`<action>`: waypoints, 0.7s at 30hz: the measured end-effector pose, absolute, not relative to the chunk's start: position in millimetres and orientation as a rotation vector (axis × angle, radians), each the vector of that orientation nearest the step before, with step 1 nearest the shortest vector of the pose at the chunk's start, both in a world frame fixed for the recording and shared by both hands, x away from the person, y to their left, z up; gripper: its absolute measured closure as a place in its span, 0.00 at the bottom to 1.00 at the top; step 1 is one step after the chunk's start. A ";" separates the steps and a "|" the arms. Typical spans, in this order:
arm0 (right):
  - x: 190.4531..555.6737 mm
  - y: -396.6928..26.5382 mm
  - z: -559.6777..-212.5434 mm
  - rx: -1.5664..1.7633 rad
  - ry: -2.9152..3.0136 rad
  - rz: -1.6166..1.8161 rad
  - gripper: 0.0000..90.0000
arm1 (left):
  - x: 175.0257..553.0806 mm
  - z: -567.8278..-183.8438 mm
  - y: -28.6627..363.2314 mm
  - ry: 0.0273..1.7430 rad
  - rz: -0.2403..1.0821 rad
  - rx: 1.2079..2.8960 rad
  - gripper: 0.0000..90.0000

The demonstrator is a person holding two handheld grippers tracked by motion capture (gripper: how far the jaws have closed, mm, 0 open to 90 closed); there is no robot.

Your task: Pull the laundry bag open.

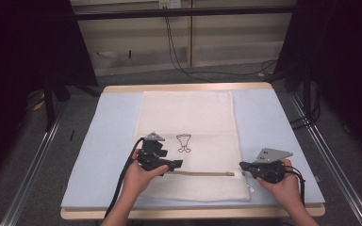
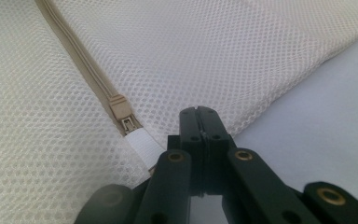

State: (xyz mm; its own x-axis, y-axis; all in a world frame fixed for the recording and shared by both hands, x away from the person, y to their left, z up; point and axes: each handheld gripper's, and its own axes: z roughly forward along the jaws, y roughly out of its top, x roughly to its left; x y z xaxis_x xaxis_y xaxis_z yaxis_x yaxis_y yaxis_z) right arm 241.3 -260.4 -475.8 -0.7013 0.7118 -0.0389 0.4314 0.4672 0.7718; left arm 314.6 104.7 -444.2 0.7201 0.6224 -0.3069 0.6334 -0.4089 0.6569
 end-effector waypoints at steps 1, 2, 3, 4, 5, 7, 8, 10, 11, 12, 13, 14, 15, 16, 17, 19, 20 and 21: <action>241.3 -260.4 -475.8 0.964 2.364 1.093 1.00 | 314.6 -444.2 104.7 0.949 -0.018 2.129 0.24; 240.8 -259.4 -476.3 0.960 2.365 1.083 0.99 | 314.1 -444.5 100.2 0.943 -0.028 2.132 0.24; 240.7 -258.9 -476.5 0.960 2.367 1.086 0.99 | 313.2 -446.0 91.4 0.922 -0.036 2.143 0.24; 240.6 -258.6 -476.6 0.956 2.370 1.086 0.99 | 312.6 -446.9 87.0 0.917 -0.033 2.145 0.24; 240.2 -258.1 -476.8 0.962 2.370 1.084 0.99 | 312.6 -446.9 87.0 0.917 -0.033 2.145 0.25; 240.6 -257.9 -477.2 0.959 2.376 1.079 1.00 | 311.7 -449.5 75.6 0.892 -0.042 2.160 0.26; 240.7 -257.8 -477.3 0.961 2.378 1.079 1.00 | 311.4 -450.3 71.8 0.889 -0.048 2.163 0.26; 240.9 -257.9 -477.6 0.962 2.378 1.072 1.00 | 311.1 -450.8 65.5 0.873 -0.058 2.174 0.27; 241.0 -257.6 -477.8 0.964 2.379 1.069 1.00 | 311.0 -451.0 62.7 0.865 -0.065 2.177 0.29; 241.1 -257.3 -478.1 0.962 2.382 1.068 1.00 | 311.1 -451.2 59.9 0.854 -0.061 2.182 0.29; 240.9 -256.7 -478.5 0.958 2.384 1.063 1.00 | 311.1 -451.2 59.9 0.854 -0.061 2.182 0.30; 240.7 -256.3 -478.7 0.959 2.388 1.056 1.00 | 311.1 -451.8 54.8 0.831 -0.067 2.166 0.32; 240.5 -255.8 -478.9 0.962 2.387 1.053 1.00 | 311.4 -452.5 52.9 0.825 -0.068 2.152 0.32; 240.5 -255.8 -478.7 0.959 2.386 1.051 1.00 | 311.3 -452.3 50.9 0.832 -0.078 2.151 0.33; 240.5 -255.9 -478.6 0.957 2.385 1.051 1.00 | 311.3 -452.3 50.9 0.832 -0.078 2.151 0.34; 240.4 -255.9 -478.7 0.958 2.386 1.054 1.00 | 311.3 -452.9 45.7 0.876 -0.117 2.156 0.34; 240.5 -255.9 -478.9 0.955 2.387 1.055 1.00 | 311.8 -453.6 43.9 0.877 -0.140 2.155 0.34; 240.7 -256.2 -479.2 0.955 2.389 1.060 1.00 | 311.8 -454.4 41.4 0.866 -0.132 2.156 0.35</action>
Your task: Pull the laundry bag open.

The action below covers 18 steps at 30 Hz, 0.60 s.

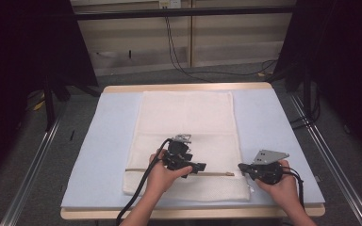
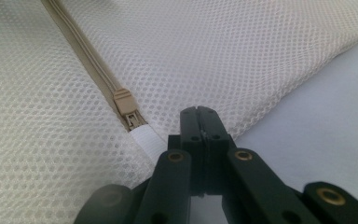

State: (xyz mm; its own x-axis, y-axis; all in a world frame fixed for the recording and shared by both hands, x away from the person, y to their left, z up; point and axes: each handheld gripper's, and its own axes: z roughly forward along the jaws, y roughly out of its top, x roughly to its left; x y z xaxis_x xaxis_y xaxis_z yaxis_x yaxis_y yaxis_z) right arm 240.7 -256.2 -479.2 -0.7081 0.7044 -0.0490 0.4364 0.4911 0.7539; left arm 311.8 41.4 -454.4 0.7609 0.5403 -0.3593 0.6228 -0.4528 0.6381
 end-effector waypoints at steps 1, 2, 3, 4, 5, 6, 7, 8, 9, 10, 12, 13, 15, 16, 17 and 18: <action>240.7 -256.2 -479.2 0.955 2.389 1.060 1.00 | 311.8 -454.4 41.4 0.866 -0.132 2.156 0.35; 241.0 -256.7 -479.9 0.964 2.387 1.071 1.00 | 311.4 -454.5 39.4 0.875 -0.138 2.154 0.36; 241.0 -257.0 -479.9 0.963 2.386 1.072 1.00 | 311.0 -454.8 34.8 0.875 -0.175 2.146 0.37; 241.0 -257.0 -479.9 0.963 2.386 1.072 1.00 | 311.0 -454.8 34.8 0.875 -0.175 2.146 0.38; 240.9 -257.1 -479.5 0.967 2.384 1.071 1.00 | 310.7 -455.0 29.4 0.860 -0.208 2.137 0.41; 240.6 -257.1 -479.2 0.967 2.381 1.071 1.00 | 310.7 -455.5 26.7 0.859 -0.244 2.127 0.44; 239.9 -256.9 -478.3 0.969 2.376 1.075 1.00 | 309.8 -455.1 23.6 0.872 -0.241 2.132 0.45; 239.1 -256.8 -476.8 0.968 2.374 1.082 1.00 | 309.9 -455.9 21.1 0.867 -0.259 2.122 0.46; 238.3 -256.4 -475.5 0.966 2.374 1.094 1.00 | 310.0 -456.3 18.8 0.874 -0.274 2.128 0.48; 237.5 -256.1 -474.2 0.963 2.369 1.099 1.00 | 310.0 -457.4 16.2 0.885 -0.297 2.117 0.50; 236.8 -255.7 -473.6 0.961 2.370 1.106 1.00 | 309.8 -458.3 13.5 0.899 -0.304 2.119 0.53; 235.4 -254.5 -473.4 0.954 2.377 1.106 1.00 | 309.8 -460.1 9.2 0.919 -0.354 2.118 0.55; 234.7 -253.5 -474.4 0.944 2.389 1.101 1.00 | 309.7 -461.6 5.7 0.928 -0.381 2.120 0.58; 234.7 -253.5 -474.4 0.944 2.389 1.101 1.00 | 309.7 -461.6 5.7 0.928 -0.381 2.120 0.59; 234.2 -252.8 -475.4 0.944 2.400 1.099 1.00 | 308.8 -462.9 1.4 0.945 -0.412 2.102 0.61; 234.2 -252.7 -475.8 0.942 2.401 1.095 1.00 | 308.7 -463.3 -0.1 0.945 -0.425 2.112 0.62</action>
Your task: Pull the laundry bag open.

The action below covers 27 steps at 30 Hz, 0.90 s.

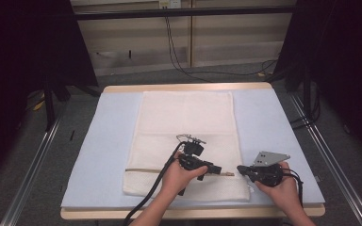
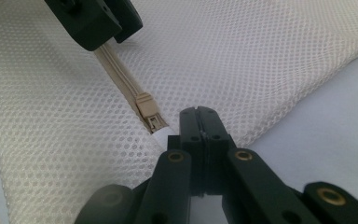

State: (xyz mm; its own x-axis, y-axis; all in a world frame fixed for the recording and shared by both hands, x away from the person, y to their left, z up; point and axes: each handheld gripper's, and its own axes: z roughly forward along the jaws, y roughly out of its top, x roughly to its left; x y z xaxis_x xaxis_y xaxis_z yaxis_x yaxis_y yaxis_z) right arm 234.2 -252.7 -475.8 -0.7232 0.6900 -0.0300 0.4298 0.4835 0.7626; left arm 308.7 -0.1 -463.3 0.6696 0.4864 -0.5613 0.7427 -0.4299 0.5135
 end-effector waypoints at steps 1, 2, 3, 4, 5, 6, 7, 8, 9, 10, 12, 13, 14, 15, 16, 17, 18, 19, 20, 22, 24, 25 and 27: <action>234.4 -252.6 -476.3 0.936 2.409 1.096 1.00 | 308.2 -463.9 -2.7 0.956 -0.443 2.102 0.63; 234.4 -252.6 -476.3 0.936 2.409 1.096 1.00 | 308.2 -463.9 -2.7 0.956 -0.443 2.102 0.63; 233.3 -251.7 -476.9 0.946 2.412 1.084 1.00 | 308.5 -465.3 -5.9 0.957 -0.448 2.111 0.64; 233.4 -251.5 -477.6 0.938 2.418 1.086 1.00 | 309.3 -465.8 -6.3 0.950 -0.454 2.134 0.65; 233.1 -251.2 -478.1 0.941 2.421 1.087 1.00 | 309.0 -466.4 -8.6 0.974 -0.479 2.121 0.67; 233.1 -251.1 -478.5 0.941 2.425 1.089 1.00 | 308.7 -467.4 -10.9 0.986 -0.489 2.108 0.68; 233.0 -250.9 -478.9 0.942 2.428 1.088 1.00 | 309.0 -467.8 -11.7 0.976 -0.486 2.126 0.68; 233.0 -250.9 -478.9 0.942 2.428 1.088 1.00 | 309.0 -467.8 -11.7 0.976 -0.486 2.126 0.68; 233.1 -250.8 -479.9 0.937 2.432 1.086 1.00 | 308.1 -468.6 -15.6 0.994 -0.488 2.113 0.68; 233.1 -251.0 -480.1 0.939 2.433 1.087 1.00 | 308.1 -468.6 -15.6 0.994 -0.488 2.113 0.68; 233.0 -251.0 -480.2 0.941 2.432 1.088 1.00 | 307.9 -471.5 -21.7 0.990 -0.495 2.116 0.69; 233.0 -251.0 -480.2 0.941 2.432 1.088 1.00 | 307.9 -471.5 -21.7 0.990 -0.495 2.116 0.69; 232.8 -251.1 -480.5 0.945 2.430 1.090 1.00 | 307.6 -473.1 -25.3 1.004 -0.494 2.118 0.70; 232.8 -251.2 -480.7 0.944 2.430 1.091 1.00 | 307.5 -473.6 -26.7 1.003 -0.495 2.119 0.71; 232.8 -251.3 -480.9 0.945 2.429 1.090 1.00 | 307.5 -474.6 -28.0 1.008 -0.493 2.116 0.71; 232.8 -251.4 -481.2 0.946 2.429 1.093 1.00 | 307.8 -474.9 -28.4 1.006 -0.495 2.125 0.72; 232.8 -251.5 -481.4 0.948 2.428 1.094 1.00 | 307.0 -475.1 -30.1 1.026 -0.497 2.107 0.72; 232.9 -251.5 -481.7 0.947 2.428 1.094 1.00 | 306.4 -475.4 -31.4 1.035 -0.497 2.100 0.73; 232.9 -251.5 -481.9 0.947 2.428 1.095 1.00 | 306.4 -475.6 -31.8 1.039 -0.489 2.108 0.75; 233.0 -251.8 -482.1 0.952 2.428 1.100 1.00 | 308.9 -476.5 -30.3 1.028 -0.488 2.131 0.78; 233.1 -252.2 -482.3 0.954 2.426 1.099 1.00 | 308.9 -477.5 -31.5 1.066 -0.501 2.099 0.80; 233.0 -252.1 -482.4 0.956 2.426 1.100 1.00 | 308.9 -478.1 -32.3 1.063 -0.523 2.086 0.79; 233.0 -252.0 -482.7 0.957 2.427 1.102 1.00 | 307.7 -477.5 -34.0 1.049 -0.518 2.088 0.79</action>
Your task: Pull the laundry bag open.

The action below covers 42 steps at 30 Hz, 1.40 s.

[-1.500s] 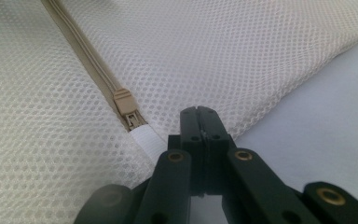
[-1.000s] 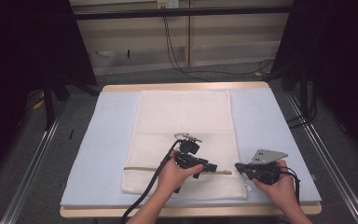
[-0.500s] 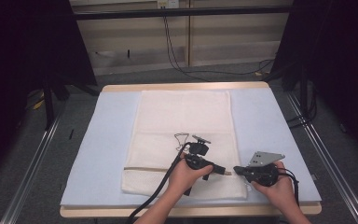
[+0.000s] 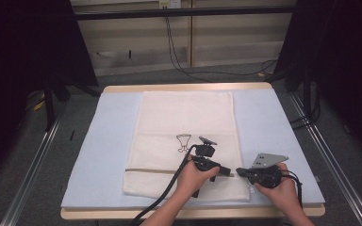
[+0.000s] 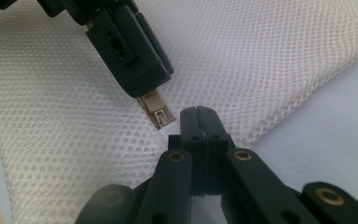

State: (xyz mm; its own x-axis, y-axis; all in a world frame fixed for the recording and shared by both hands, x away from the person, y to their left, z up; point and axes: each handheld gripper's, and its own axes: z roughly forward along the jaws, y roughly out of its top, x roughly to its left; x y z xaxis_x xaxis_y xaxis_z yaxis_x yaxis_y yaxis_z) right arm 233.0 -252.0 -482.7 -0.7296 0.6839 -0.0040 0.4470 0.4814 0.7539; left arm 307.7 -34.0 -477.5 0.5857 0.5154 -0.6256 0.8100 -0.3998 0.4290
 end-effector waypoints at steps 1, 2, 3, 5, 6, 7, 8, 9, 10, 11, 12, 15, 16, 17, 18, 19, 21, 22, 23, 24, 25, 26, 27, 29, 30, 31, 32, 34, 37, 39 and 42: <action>232.9 -252.0 -482.7 0.958 2.427 1.103 1.00 | 307.4 -477.0 -34.5 1.041 -0.516 2.094 0.78; 232.9 -252.1 -482.9 0.959 2.427 1.105 1.00 | 308.0 -477.3 -34.6 1.052 -0.521 2.090 0.78; 232.9 -252.2 -483.0 0.963 2.425 1.107 1.00 | 308.0 -477.3 -34.6 1.052 -0.521 2.090 0.79; 232.7 -252.3 -483.1 0.967 2.424 1.109 1.00 | 308.4 -476.9 -36.8 1.070 -0.542 2.079 0.79; 232.7 -252.3 -483.2 0.970 2.424 1.111 1.00 | 308.6 -477.0 -37.1 1.063 -0.543 2.079 0.79; 232.7 -252.3 -483.2 0.970 2.424 1.111 1.00 | 308.6 -477.0 -37.1 1.063 -0.543 2.079 0.79; 232.7 -252.4 -483.3 0.970 2.422 1.110 1.00 | 308.4 -477.4 -38.2 1.068 -0.532 2.089 0.80; 232.8 -252.7 -483.3 0.971 2.426 1.113 1.00 | 308.4 -477.7 -38.5 1.072 -0.557 2.074 0.80; 232.8 -252.8 -483.5 0.972 2.424 1.116 1.00 | 308.4 -478.0 -39.1 1.079 -0.572 2.075 0.79; 232.8 -252.9 -483.5 0.974 2.423 1.115 1.00 | 308.4 -478.8 -40.3 1.071 -0.572 2.082 0.79; 232.9 -253.0 -483.7 0.975 2.423 1.119 1.00 | 308.2 -479.0 -41.2 1.075 -0.593 2.076 0.80; 233.0 -253.2 -484.1 0.978 2.419 1.123 1.00 | 309.3 -481.7 -43.3 1.094 -0.600 2.067 0.84; 233.0 -253.2 -484.1 0.978 2.419 1.123 1.00 | 309.3 -481.7 -43.3 1.094 -0.600 2.067 0.84; 232.7 -253.3 -484.1 0.983 2.418 1.124 1.00 | 308.3 -481.9 -45.3 1.110 -0.629 2.044 0.84; 232.8 -253.4 -484.1 0.984 2.418 1.125 1.00 | 308.5 -482.4 -45.3 1.100 -0.609 2.061 0.84; 232.7 -253.5 -484.2 0.985 2.416 1.124 1.00 | 307.0 -482.2 -47.2 1.116 -0.617 2.047 0.85; 232.8 -253.6 -484.2 0.986 2.416 1.125 1.00 | 306.7 -482.4 -47.5 1.118 -0.629 2.047 0.86; 232.8 -253.6 -484.2 0.986 2.416 1.125 1.00 | 307.2 -482.9 -47.3 1.110 -0.613 2.057 0.86; 232.8 -253.6 -484.3 0.989 2.416 1.127 1.00 | 306.7 -482.9 -48.0 1.122 -0.624 2.046 0.87; 232.7 -253.6 -484.4 0.990 2.417 1.127 1.00 | 307.8 -483.4 -46.7 1.109 -0.595 2.074 0.89; 232.6 -253.7 -484.3 0.993 2.416 1.126 1.00 | 309.0 -484.0 -45.4 1.103 -0.595 2.085 0.93; 232.6 -253.6 -484.4 0.995 2.416 1.127 1.00 | 308.7 -484.1 -46.1 1.118 -0.607 2.069 0.94; 232.6 -253.6 -484.4 0.995 2.416 1.127 1.00 | 308.7 -484.1 -46.1 1.118 -0.607 2.069 0.94; 232.8 -253.9 -484.6 0.989 2.417 1.126 1.00 | 308.5 -484.1 -46.5 1.123 -0.599 2.071 0.95; 232.9 -254.0 -484.9 0.984 2.418 1.129 1.00 | 308.4 -483.6 -46.2 1.120 -0.599 2.077 0.96; 232.9 -254.0 -484.9 0.984 2.418 1.129 1.00 | 308.4 -483.6 -46.2 1.120 -0.599 2.077 0.96; 232.6 -254.0 -485.5 0.989 2.415 1.139 1.00 | 307.9 -482.9 -46.3 1.129 -0.597 2.073 0.96; 232.5 -254.1 -485.5 0.990 2.417 1.139 1.00 | 307.7 -483.0 -46.3 1.135 -0.601 2.062 0.97; 232.2 -253.4 -485.2 0.993 2.416 1.125 1.00 | 307.4 -482.6 -46.5 1.147 -0.611 2.050 0.97; 232.5 -252.5 -484.7 0.979 2.423 1.114 1.00 | 308.2 -482.6 -45.1 1.142 -0.621 2.056 0.97; 232.2 -252.1 -484.5 0.973 2.424 1.104 1.00 | 308.9 -480.5 -42.2 1.151 -0.629 2.051 0.97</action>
